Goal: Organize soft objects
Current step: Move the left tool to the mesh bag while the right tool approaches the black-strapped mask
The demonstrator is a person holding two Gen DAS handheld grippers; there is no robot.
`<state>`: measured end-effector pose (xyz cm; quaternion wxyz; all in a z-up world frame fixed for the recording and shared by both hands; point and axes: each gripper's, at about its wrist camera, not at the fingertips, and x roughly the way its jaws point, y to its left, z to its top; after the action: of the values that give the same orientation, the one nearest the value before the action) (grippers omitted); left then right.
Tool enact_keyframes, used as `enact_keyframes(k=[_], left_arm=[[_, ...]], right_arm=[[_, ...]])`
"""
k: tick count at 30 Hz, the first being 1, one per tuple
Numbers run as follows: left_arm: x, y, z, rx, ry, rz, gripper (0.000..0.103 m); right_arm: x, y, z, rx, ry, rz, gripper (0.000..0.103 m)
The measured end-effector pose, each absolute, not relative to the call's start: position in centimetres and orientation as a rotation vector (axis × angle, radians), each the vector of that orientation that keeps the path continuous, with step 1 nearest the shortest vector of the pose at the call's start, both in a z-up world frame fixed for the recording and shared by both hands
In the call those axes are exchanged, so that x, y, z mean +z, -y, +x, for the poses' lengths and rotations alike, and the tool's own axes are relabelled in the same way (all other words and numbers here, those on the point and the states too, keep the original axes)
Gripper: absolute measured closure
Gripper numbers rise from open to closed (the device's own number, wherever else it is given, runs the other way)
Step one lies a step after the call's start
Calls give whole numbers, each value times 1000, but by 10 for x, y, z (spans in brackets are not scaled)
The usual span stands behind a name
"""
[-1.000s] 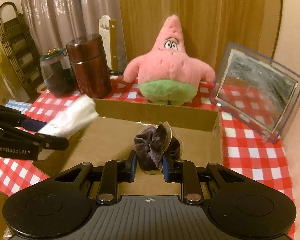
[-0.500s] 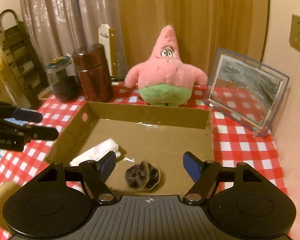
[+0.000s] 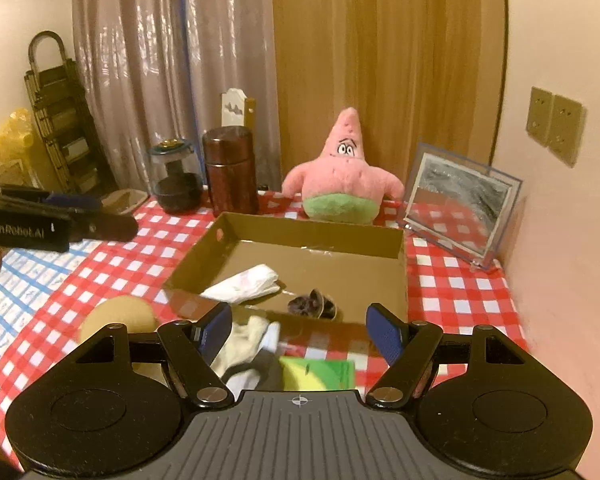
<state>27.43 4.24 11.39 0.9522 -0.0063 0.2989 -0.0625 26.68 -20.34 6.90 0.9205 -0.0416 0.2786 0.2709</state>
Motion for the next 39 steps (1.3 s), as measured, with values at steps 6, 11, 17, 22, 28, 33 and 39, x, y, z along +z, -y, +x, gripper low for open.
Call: enact_keyframes(k=[6, 11, 17, 22, 28, 33, 39], left_arm=[[107, -34, 221, -105, -599, -28, 37], [92, -31, 181, -58, -580, -33, 37], [68, -26, 152, -24, -608, -30, 37], [43, -17, 141, -7, -649, 21, 35], [9, -13, 144, -57, -725, -5, 35], [-8, -9, 153, -81, -739, 20, 35], [-25, -3, 167, -78, -752, 75, 30]], right_arm=[[71, 213, 225, 542, -565, -42, 29], [67, 219, 199, 516, -557, -20, 29], [51, 221, 183, 502, -574, -2, 29], [38, 219, 179, 493, -584, -13, 29], [22, 217, 184, 484, -613, -19, 29], [9, 213, 192, 482, -637, -22, 29], [5, 211, 204, 485, -657, -25, 29]])
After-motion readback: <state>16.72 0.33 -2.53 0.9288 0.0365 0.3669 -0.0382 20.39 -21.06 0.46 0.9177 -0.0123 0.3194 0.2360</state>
